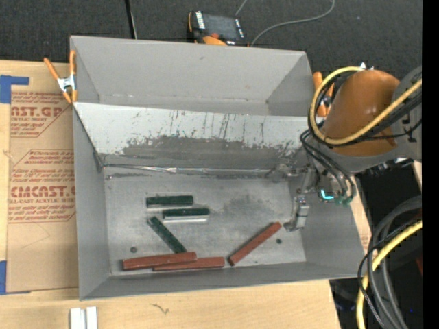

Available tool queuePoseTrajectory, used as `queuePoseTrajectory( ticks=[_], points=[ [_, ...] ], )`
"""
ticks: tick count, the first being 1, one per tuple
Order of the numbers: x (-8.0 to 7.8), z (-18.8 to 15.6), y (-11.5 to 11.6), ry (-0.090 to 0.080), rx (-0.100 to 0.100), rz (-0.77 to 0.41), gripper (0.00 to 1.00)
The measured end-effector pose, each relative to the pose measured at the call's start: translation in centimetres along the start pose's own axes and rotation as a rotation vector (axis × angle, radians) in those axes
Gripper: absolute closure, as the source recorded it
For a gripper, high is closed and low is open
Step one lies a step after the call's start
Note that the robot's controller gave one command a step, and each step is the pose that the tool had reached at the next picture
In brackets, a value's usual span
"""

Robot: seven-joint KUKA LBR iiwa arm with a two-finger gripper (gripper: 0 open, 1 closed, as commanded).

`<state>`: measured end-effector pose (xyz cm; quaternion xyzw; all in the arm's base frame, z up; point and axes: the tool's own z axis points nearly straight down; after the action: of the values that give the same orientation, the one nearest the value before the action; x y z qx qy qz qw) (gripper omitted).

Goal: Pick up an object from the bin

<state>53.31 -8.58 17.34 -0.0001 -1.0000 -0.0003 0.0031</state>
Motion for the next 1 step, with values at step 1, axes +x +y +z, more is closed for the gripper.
queuePoseTrajectory(
  ticks=[1],
  points=[
    [3.63,10.53,-1.78,0.000,-0.001,-0.150,0.00]
  ],
)
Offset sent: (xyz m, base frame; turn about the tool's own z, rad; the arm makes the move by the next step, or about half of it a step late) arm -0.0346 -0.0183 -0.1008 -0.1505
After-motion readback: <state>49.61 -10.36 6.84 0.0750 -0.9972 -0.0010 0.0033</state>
